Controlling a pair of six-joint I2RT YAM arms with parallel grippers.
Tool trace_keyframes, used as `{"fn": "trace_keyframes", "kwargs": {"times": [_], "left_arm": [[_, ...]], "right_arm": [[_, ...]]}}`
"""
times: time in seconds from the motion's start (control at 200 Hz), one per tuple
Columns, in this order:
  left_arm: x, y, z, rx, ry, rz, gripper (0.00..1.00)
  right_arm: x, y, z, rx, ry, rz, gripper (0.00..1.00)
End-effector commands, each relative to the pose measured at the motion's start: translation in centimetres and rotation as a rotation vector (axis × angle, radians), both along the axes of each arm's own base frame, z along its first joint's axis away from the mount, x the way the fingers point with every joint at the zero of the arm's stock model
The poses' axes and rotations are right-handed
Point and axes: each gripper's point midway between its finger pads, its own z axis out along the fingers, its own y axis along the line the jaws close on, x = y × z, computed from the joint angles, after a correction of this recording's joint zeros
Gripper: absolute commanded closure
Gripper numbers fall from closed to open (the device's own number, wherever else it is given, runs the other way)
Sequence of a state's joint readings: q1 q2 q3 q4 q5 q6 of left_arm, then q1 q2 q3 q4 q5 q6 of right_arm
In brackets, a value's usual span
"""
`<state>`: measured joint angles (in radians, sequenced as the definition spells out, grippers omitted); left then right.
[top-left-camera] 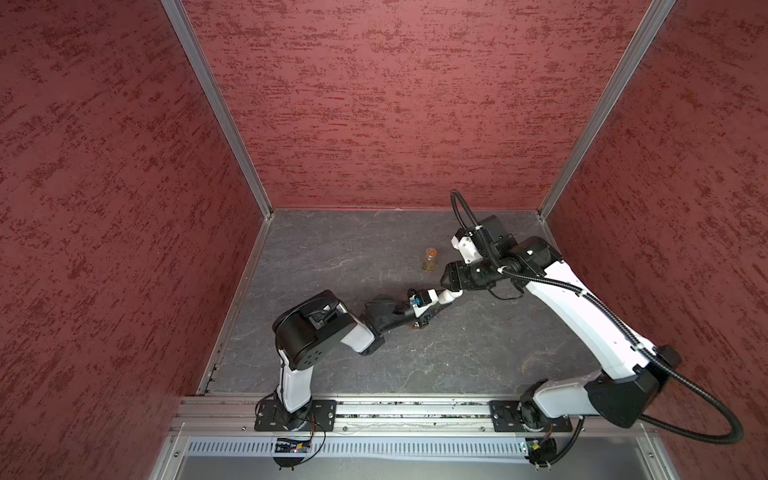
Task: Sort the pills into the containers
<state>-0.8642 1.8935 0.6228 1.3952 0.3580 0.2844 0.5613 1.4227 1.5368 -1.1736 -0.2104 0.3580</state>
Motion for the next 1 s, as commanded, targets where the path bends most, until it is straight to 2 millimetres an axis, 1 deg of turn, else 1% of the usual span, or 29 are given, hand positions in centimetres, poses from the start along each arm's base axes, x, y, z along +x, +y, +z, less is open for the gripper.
{"fn": "trace_keyframes", "kwargs": {"times": [0.0, 0.155, 0.321, 0.506, 0.606, 0.751, 0.832, 0.942, 0.992], "left_arm": [[0.1, -0.2, 0.6, -0.021, -0.011, -0.001, 1.0], [0.2, -0.1, 0.7, -0.022, -0.012, 0.002, 1.0], [0.2, -0.1, 0.7, -0.022, -0.012, 0.006, 1.0], [0.3, 0.0, 0.7, -0.022, -0.011, 0.01, 1.0], [0.3, 0.1, 0.7, -0.022, -0.011, 0.013, 1.0], [0.4, 0.0, 0.7, -0.022, -0.01, 0.014, 1.0], [0.3, 0.0, 0.7, -0.023, -0.011, 0.013, 1.0], [0.4, 0.1, 0.7, -0.022, -0.008, 0.012, 1.0], [0.3, 0.0, 0.6, -0.021, -0.008, 0.01, 1.0]], "right_arm": [[0.0, 1.0, 0.5, 0.045, -0.012, 0.046, 0.34], [-1.2, 1.3, 0.0, 0.057, 0.025, 0.076, 0.38], [-2.5, 0.7, -0.4, 0.038, 0.049, 0.086, 0.41], [-4.1, 0.0, -1.3, 0.021, 0.084, 0.085, 0.42], [-4.8, -0.3, -1.5, 0.019, 0.093, 0.084, 0.43], [-5.6, -0.4, -1.0, 0.03, 0.092, 0.094, 0.43], [-5.5, -0.7, -0.8, 0.023, 0.081, 0.089, 0.43], [-4.3, -1.7, 0.0, -0.034, 0.021, 0.041, 0.37], [-3.7, -2.1, 0.4, -0.058, -0.008, 0.028, 0.36]]}}
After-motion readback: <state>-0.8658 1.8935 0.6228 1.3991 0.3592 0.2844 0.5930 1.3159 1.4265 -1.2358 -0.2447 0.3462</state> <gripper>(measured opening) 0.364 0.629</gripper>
